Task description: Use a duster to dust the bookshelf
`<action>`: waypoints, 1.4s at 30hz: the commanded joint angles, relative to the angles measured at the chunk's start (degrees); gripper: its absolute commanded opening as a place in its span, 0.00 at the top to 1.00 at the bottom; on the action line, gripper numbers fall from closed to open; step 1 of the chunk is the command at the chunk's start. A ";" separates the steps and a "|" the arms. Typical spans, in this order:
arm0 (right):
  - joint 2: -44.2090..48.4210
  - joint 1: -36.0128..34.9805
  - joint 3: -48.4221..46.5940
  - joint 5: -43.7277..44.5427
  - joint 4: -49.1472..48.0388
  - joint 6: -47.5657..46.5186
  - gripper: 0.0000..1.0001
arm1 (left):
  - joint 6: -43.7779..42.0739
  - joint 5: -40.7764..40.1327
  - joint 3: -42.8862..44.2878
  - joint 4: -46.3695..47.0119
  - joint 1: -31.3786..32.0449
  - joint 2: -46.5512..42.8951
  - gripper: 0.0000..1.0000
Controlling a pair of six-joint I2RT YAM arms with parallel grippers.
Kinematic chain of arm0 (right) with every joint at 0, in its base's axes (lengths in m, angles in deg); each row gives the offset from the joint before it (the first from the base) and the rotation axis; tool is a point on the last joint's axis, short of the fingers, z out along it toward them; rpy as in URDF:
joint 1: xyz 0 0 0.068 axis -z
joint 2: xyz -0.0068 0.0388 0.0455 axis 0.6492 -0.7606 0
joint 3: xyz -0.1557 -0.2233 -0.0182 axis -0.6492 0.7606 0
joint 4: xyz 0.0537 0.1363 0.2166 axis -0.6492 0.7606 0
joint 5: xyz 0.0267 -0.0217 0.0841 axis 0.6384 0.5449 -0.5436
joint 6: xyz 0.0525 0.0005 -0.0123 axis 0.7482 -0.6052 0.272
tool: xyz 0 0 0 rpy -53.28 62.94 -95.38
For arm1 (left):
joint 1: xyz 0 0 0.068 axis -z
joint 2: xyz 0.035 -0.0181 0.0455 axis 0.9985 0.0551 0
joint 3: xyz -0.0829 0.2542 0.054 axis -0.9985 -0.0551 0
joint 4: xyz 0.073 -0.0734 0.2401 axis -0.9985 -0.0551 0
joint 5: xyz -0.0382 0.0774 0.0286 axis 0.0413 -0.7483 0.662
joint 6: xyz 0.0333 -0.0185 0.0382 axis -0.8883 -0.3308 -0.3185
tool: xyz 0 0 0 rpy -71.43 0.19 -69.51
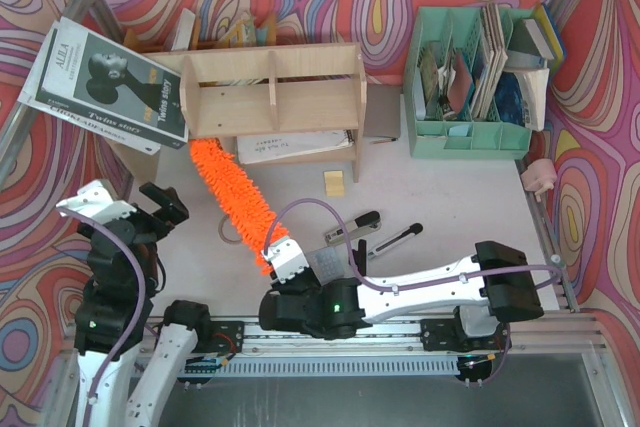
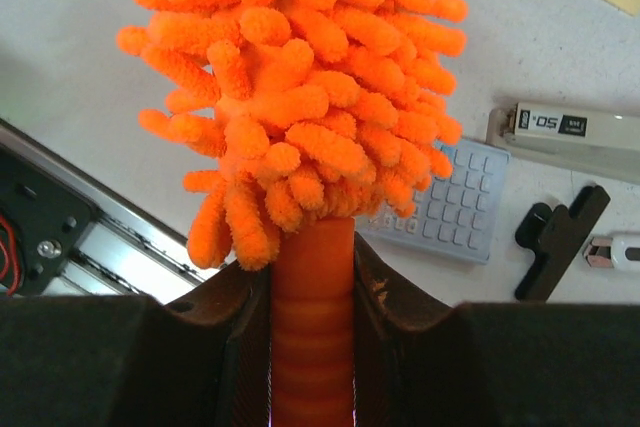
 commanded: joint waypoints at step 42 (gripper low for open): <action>-18.77 2.85 -25.46 3.46 -11.26 -7.70 1.00 | 0.28 -2.55 -0.78 0.57 -0.37 1.09 0.02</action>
